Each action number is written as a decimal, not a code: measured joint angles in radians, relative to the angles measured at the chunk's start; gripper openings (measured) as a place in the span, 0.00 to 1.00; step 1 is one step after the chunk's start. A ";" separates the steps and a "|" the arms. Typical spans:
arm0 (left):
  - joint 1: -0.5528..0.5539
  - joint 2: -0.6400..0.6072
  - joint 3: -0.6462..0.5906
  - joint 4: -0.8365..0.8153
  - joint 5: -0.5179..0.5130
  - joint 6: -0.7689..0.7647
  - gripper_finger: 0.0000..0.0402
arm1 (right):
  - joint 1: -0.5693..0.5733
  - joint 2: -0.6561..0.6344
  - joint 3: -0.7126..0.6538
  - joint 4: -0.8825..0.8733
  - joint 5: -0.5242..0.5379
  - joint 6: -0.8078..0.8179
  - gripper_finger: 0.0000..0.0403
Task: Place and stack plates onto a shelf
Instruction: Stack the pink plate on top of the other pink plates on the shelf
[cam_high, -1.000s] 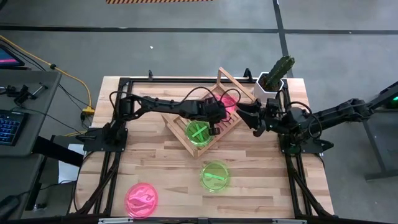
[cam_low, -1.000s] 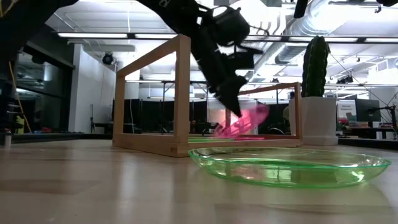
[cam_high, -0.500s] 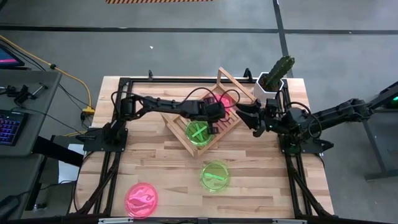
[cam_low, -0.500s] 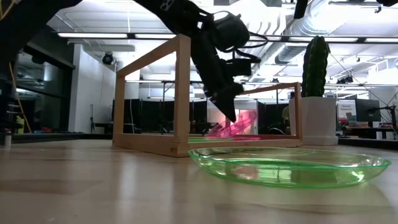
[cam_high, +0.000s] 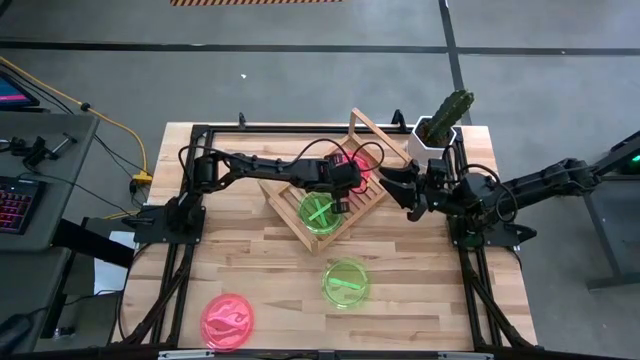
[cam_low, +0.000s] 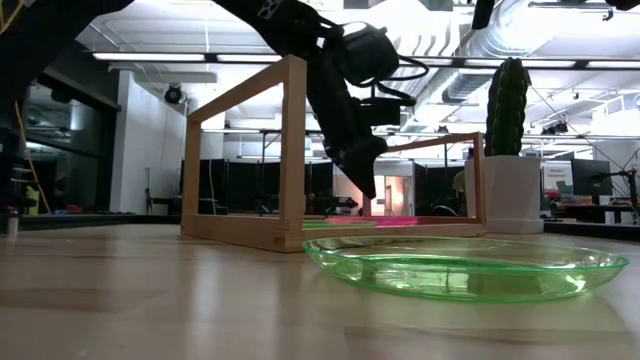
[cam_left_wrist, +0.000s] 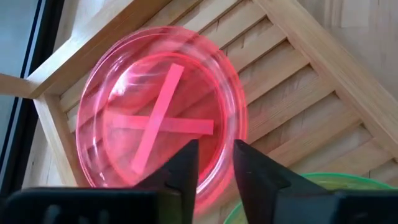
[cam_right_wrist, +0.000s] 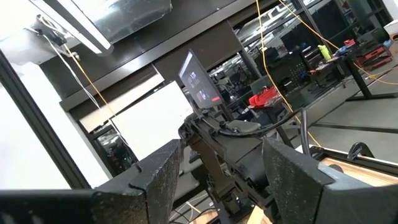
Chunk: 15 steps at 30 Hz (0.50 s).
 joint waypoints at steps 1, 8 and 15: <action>0.000 -0.001 0.000 -0.003 0.000 -0.001 0.26 | 0.000 0.000 0.000 0.000 -0.001 0.000 0.52; 0.004 -0.045 0.043 -0.096 -0.001 -0.010 0.40 | 0.000 0.000 0.000 0.000 -0.002 -0.003 0.52; 0.045 -0.201 0.073 -0.245 0.108 -0.122 0.44 | 0.000 0.000 0.000 -0.003 -0.002 -0.011 0.52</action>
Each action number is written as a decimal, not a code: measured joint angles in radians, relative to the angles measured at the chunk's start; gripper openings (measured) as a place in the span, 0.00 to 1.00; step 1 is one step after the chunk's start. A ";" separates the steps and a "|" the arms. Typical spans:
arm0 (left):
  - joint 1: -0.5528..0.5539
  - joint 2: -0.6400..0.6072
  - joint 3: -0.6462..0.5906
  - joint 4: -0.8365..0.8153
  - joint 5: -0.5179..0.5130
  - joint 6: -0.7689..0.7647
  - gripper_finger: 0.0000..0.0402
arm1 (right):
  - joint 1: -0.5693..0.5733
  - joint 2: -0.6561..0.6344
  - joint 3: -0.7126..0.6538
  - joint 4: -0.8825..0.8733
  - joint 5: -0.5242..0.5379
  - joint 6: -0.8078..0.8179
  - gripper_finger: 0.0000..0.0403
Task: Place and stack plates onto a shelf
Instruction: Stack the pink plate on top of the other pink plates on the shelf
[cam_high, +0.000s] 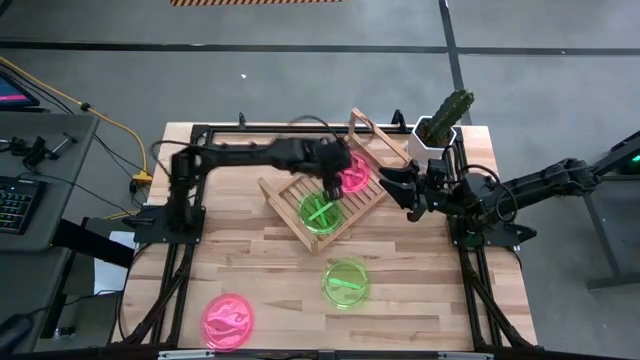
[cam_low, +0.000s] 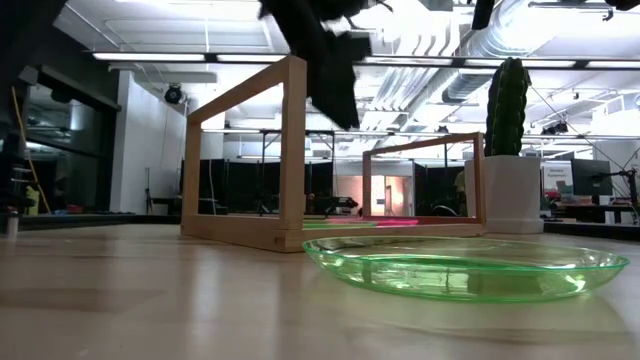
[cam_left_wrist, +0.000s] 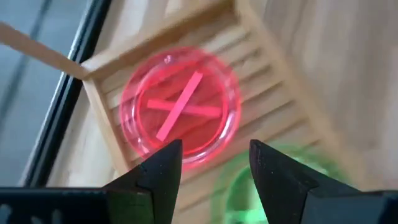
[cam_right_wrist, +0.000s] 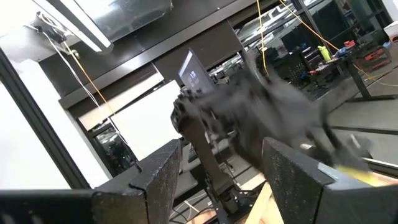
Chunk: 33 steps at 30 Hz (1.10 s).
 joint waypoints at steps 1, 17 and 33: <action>0.010 -0.034 -0.007 0.003 0.034 -0.029 0.44 | 0.000 0.000 0.000 -0.002 0.000 0.000 0.52; -0.048 -0.835 -0.727 0.698 0.186 -0.278 0.41 | 0.000 0.000 0.000 -0.028 0.001 0.000 0.52; -0.110 -1.166 -1.021 0.935 0.046 -0.395 0.41 | 0.000 0.000 0.000 -0.032 0.001 0.000 0.52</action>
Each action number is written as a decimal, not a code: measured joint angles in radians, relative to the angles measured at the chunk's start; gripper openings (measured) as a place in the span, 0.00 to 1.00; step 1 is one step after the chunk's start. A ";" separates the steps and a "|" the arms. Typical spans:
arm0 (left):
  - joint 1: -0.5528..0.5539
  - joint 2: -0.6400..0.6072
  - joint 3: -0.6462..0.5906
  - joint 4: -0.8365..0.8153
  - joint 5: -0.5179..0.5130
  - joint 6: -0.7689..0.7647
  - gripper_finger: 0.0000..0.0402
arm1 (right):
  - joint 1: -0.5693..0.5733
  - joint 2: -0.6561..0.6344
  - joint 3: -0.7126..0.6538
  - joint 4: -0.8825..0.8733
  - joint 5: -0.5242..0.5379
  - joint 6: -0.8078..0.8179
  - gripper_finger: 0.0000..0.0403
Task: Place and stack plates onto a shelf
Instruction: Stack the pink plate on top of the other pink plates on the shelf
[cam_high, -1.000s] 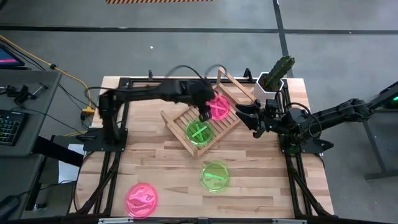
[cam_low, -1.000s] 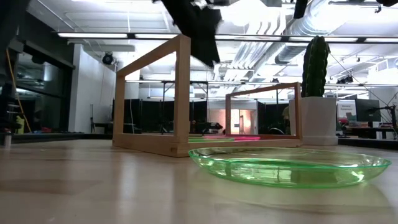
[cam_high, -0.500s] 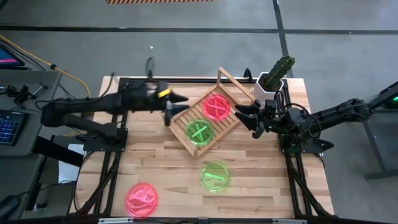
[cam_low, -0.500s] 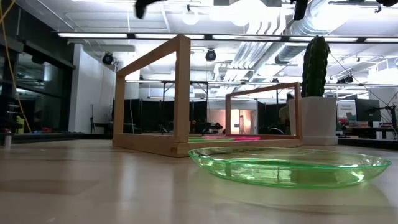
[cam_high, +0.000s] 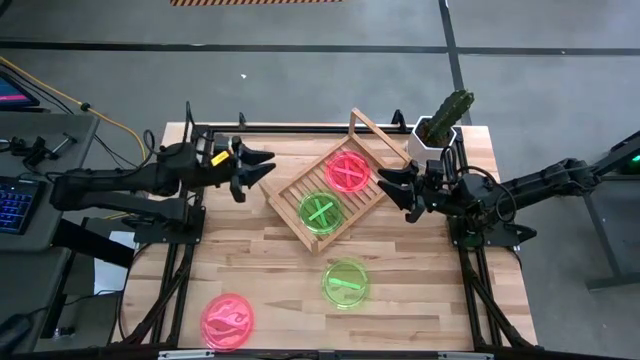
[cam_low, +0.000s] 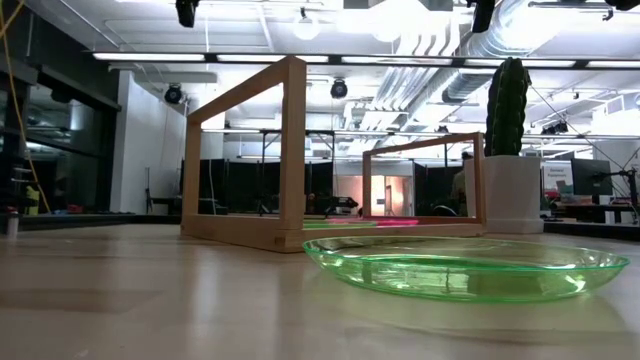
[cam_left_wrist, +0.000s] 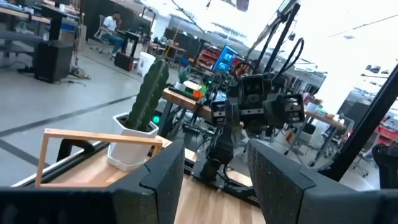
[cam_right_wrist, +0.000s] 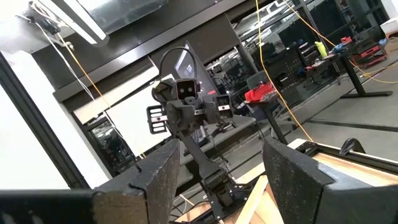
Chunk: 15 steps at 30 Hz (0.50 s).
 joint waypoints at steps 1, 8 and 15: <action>0.000 0.001 0.000 0.000 0.000 0.000 0.41 | 0.000 0.000 0.000 0.000 0.000 0.000 0.52; 0.000 0.001 0.000 -0.007 0.004 0.002 0.41 | 0.000 0.000 0.000 0.000 0.000 0.000 0.52; 0.000 0.001 -0.001 -0.007 0.006 0.001 0.41 | 0.000 0.000 0.000 0.000 0.000 0.001 0.52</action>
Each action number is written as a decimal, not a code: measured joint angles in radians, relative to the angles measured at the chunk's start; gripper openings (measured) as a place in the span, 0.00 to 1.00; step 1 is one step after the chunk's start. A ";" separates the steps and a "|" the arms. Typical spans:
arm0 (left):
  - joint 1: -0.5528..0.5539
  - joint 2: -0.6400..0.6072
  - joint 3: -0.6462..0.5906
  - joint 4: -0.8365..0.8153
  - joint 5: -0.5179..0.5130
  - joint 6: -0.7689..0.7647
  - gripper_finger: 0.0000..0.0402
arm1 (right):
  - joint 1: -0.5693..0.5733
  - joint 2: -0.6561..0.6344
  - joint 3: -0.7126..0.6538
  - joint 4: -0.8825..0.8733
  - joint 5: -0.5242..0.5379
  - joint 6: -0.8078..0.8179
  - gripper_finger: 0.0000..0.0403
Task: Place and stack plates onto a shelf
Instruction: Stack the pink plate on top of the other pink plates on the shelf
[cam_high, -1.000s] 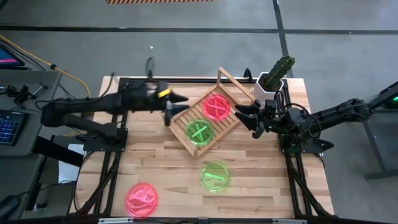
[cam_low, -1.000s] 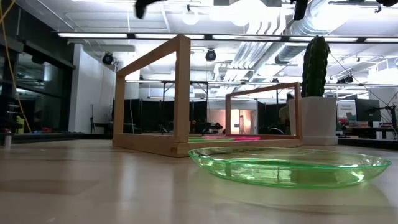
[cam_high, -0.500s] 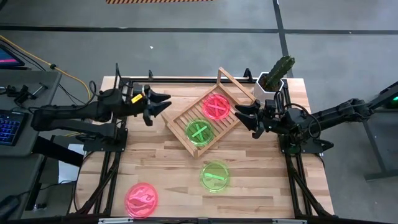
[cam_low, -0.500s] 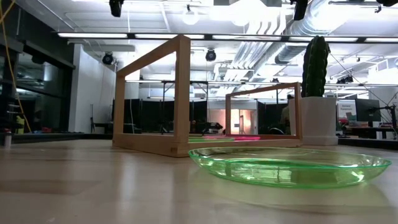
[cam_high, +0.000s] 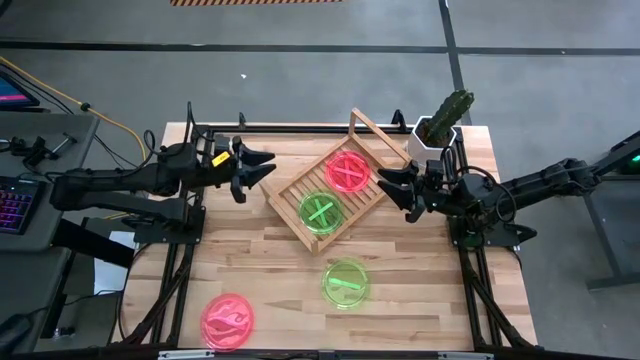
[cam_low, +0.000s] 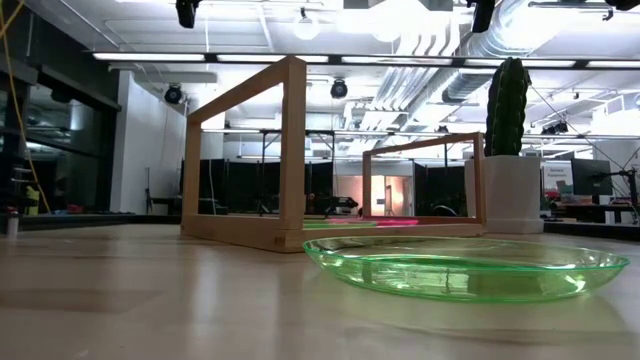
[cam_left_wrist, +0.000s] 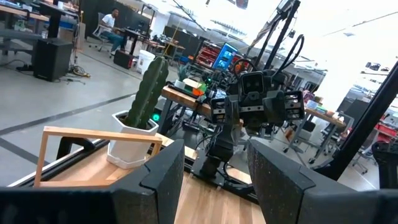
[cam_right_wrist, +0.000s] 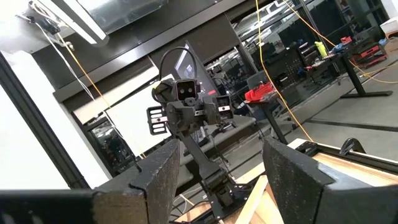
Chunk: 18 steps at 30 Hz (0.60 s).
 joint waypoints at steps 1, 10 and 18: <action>0.000 0.000 0.000 0.000 0.000 0.000 0.41 | 0.000 0.000 0.000 0.000 0.000 0.002 0.52; 0.000 0.000 0.000 0.001 0.004 0.000 0.41 | 0.000 0.000 0.000 0.000 0.000 0.011 0.52; 0.000 0.000 0.000 0.003 0.126 0.009 0.41 | 0.000 0.000 0.000 0.000 0.000 0.028 0.52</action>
